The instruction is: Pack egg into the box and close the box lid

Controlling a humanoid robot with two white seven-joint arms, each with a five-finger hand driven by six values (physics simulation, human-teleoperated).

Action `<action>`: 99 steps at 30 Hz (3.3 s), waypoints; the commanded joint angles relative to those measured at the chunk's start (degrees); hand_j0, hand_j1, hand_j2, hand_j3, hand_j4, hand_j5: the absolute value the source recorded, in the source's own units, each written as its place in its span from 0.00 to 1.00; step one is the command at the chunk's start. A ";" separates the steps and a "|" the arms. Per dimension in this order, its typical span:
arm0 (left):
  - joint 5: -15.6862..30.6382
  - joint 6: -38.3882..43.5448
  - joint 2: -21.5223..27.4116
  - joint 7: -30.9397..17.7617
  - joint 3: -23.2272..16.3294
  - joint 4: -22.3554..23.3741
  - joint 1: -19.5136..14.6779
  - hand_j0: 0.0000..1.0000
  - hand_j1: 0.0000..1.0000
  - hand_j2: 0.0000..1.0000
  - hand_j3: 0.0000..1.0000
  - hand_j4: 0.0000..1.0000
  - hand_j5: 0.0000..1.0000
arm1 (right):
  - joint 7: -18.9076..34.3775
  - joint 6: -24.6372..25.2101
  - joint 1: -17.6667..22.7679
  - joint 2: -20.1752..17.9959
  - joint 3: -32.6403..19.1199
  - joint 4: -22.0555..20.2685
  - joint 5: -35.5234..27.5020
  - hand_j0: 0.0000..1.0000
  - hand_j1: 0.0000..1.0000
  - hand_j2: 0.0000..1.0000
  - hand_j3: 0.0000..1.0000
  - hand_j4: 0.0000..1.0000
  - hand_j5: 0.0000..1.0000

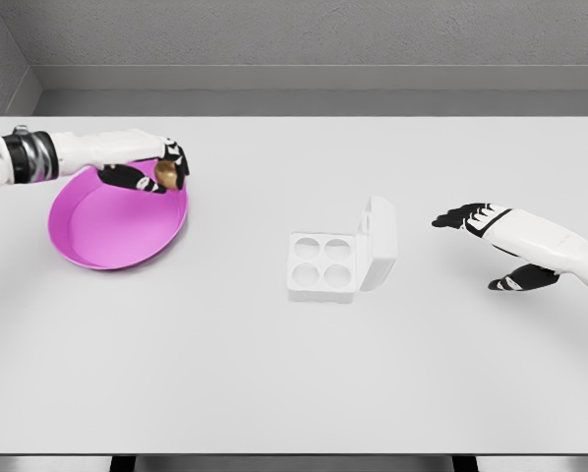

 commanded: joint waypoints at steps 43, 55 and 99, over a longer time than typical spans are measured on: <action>-1.04 0.07 -7.02 0.03 0.76 -18.90 -1.23 0.40 0.40 0.40 0.40 0.40 0.40 | -0.03 0.16 0.00 -0.15 0.00 -0.02 -0.42 1.00 1.00 1.00 1.00 1.00 1.00; -3.59 0.07 -9.65 -0.06 -0.38 -19.25 -1.58 0.40 0.40 0.40 0.40 0.40 0.40 | -0.03 0.16 0.00 -0.06 0.09 -0.02 -0.42 1.00 1.00 1.00 1.00 1.00 1.00; -5.79 0.07 -13.61 0.03 -3.55 -16.27 -1.32 0.41 0.41 0.41 0.41 0.41 0.41 | -0.03 0.16 -0.97 0.03 2.29 -0.02 -0.33 1.00 1.00 1.00 1.00 1.00 1.00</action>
